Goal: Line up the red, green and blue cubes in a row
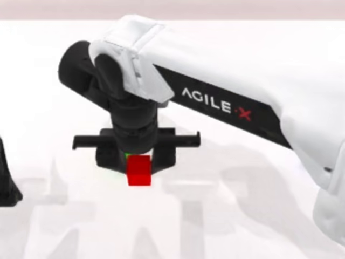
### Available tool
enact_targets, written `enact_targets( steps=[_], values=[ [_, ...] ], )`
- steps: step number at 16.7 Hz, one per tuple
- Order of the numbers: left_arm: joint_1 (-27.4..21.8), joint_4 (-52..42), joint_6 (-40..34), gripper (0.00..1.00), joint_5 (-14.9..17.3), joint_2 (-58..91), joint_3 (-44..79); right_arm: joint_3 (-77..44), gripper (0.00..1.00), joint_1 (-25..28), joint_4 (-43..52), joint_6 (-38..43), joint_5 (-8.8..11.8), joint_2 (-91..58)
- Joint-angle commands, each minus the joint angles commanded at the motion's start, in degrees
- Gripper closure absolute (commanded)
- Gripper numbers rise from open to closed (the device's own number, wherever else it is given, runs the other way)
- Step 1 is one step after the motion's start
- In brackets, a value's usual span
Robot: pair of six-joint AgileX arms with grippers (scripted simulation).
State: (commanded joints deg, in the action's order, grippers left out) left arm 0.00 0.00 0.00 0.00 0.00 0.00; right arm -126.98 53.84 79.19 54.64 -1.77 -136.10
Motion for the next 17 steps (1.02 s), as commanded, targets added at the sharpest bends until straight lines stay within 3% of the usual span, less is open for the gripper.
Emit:
enact_targets(
  steps=[8, 13, 17],
  values=[
    [0.0, 0.0, 0.0, 0.00, 0.0, 0.0, 0.0, 12.2, 1.00, 0.3, -13.3, 0.2, -0.1, -1.0],
    [0.0, 0.0, 0.0, 0.00, 0.0, 0.0, 0.0, 13.7, 1.00, 0.5, -14.9, 0.2, -0.1, -1.3],
    [0.0, 0.0, 0.0, 0.00, 0.0, 0.0, 0.0, 13.7, 0.70, 0.5, -14.9, 0.2, -0.1, -1.3]
  ],
)
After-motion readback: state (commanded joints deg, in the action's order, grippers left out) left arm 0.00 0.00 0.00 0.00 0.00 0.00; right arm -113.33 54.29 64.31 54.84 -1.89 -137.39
